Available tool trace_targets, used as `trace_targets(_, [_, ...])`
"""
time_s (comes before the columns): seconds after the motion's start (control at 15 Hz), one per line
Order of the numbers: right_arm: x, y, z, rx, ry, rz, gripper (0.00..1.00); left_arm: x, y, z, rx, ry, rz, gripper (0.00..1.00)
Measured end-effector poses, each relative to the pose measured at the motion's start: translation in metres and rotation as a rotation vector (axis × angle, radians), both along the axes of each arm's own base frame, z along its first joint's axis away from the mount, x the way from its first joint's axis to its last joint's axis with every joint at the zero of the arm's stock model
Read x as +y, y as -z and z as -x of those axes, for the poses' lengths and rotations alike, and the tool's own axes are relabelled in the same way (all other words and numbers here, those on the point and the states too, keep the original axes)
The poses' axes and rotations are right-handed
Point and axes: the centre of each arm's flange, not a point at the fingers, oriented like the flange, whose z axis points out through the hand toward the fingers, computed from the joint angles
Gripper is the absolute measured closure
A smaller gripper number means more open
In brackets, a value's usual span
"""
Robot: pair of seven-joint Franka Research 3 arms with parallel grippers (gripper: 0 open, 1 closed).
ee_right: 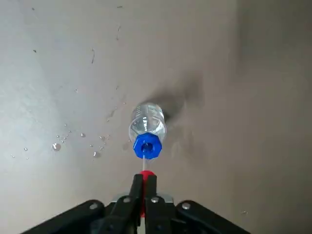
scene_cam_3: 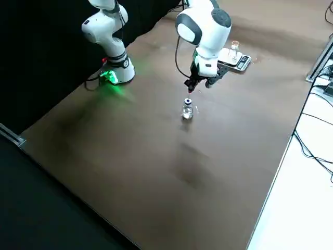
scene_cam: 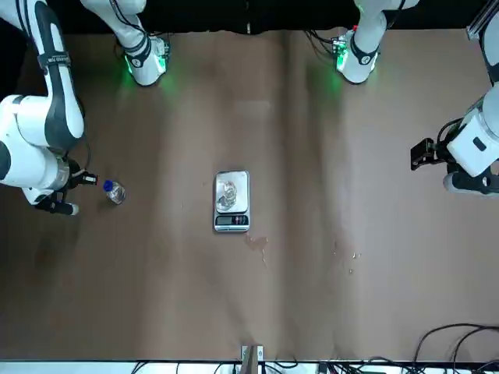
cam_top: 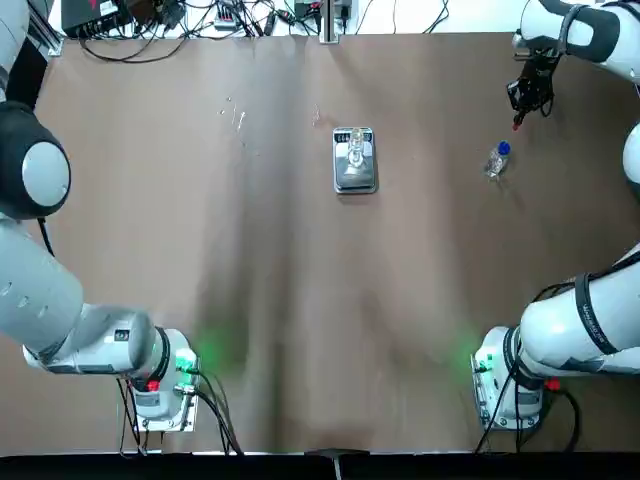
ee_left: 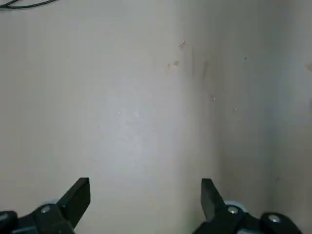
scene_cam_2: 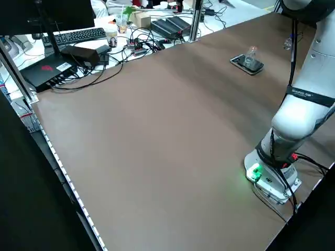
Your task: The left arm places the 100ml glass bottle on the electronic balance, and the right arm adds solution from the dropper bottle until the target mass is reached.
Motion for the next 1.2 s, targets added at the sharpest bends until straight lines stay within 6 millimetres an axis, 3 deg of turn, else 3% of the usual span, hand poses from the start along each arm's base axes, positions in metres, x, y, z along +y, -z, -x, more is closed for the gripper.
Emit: trace_targets(1.2, [-0.0002, 0.0020, -0.0010, -0.016, -0.010, -0.002, 0.95, 0.0000, 0.0000, 0.0000, 0.000, 0.000, 0.000, 0.00])
